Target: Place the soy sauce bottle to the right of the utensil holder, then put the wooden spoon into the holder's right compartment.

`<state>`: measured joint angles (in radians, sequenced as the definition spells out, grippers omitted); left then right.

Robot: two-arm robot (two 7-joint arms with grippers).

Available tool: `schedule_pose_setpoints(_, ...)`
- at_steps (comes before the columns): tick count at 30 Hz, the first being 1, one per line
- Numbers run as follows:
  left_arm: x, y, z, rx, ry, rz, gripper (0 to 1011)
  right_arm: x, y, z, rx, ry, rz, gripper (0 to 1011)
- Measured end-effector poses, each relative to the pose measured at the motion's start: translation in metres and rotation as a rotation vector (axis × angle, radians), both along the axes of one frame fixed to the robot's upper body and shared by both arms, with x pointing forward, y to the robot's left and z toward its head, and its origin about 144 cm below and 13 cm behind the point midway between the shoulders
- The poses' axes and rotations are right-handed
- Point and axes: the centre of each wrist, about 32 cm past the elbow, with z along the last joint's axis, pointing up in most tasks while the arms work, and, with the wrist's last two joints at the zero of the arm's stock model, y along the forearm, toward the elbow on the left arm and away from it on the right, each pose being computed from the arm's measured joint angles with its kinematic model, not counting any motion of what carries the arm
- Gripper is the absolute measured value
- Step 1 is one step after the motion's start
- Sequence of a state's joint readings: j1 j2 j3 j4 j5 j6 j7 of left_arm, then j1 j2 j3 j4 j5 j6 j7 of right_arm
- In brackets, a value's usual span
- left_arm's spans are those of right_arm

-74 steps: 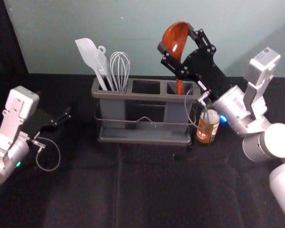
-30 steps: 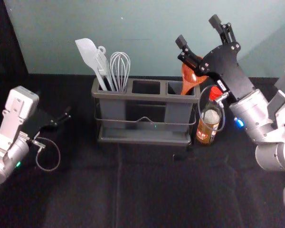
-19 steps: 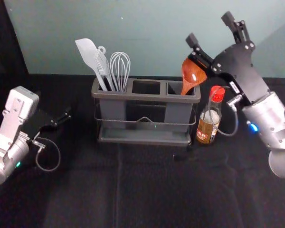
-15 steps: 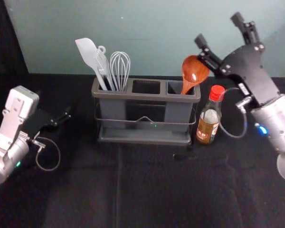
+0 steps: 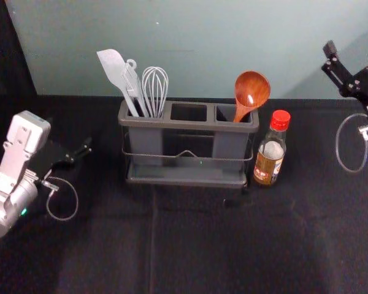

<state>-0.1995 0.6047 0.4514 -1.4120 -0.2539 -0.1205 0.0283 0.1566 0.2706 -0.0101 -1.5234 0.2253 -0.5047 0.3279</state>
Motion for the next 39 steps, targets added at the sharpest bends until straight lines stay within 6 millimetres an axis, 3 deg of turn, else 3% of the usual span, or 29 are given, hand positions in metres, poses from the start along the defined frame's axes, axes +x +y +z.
schedule_pose_setpoints(5, 0.0, 0.0, 0.0, 0.0, 0.0, 0.0, 1005, 0.004, -0.011, -0.013, -0.031, 0.127, -0.094, 1000)
schedule_pose_setpoints(17, 0.0, 0.0, 0.0, 0.0, 0.0, 0.0, 1005, 0.002, -0.017, -0.048, -0.143, 0.425, -0.19, 1002)
schedule_pose_setpoints(27, 0.0, 0.0, 0.0, 0.0, 0.0, 0.0, 1005, -0.003, -0.015, -0.061, -0.164, 0.49, -0.194, 1002)
schedule_pose_setpoints(39, 0.0, 0.0, 0.0, 0.0, 0.0, 0.0, 1005, -0.003, -0.015, -0.06, -0.161, 0.482, -0.192, 1002)
